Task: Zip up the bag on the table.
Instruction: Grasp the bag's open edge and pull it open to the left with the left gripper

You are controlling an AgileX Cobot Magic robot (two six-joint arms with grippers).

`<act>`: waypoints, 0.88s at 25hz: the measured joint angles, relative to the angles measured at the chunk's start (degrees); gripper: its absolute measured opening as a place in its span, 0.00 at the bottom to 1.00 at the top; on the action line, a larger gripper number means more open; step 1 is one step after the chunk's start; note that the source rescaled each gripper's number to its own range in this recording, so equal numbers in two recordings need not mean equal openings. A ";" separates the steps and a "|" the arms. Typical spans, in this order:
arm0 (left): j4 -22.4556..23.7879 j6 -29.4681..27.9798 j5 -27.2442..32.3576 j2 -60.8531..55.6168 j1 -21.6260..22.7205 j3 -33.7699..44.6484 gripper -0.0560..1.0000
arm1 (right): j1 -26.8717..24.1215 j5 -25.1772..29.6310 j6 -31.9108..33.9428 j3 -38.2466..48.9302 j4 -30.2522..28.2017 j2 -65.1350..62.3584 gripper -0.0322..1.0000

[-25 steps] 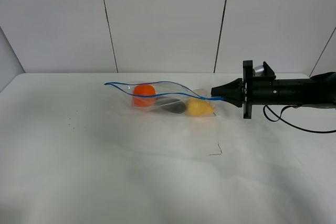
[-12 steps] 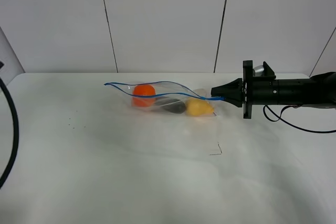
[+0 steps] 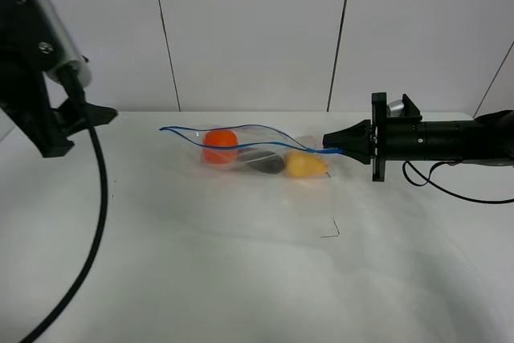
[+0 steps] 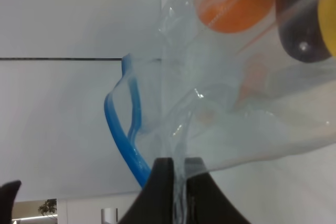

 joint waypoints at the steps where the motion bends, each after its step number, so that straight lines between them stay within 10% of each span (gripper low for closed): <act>1: -0.02 -0.91 -1.20 1.37 -1.95 0.00 0.91 | 0.00 0.00 0.00 0.00 0.00 0.00 0.03; 11: -0.14 -4.12 -21.91 15.56 -22.11 0.00 0.91 | 0.00 0.00 -0.11 0.00 0.00 0.00 0.03; 22: -0.20 -0.71 -50.41 32.88 -28.84 0.00 0.91 | 0.00 0.00 -0.12 0.00 0.00 0.00 0.03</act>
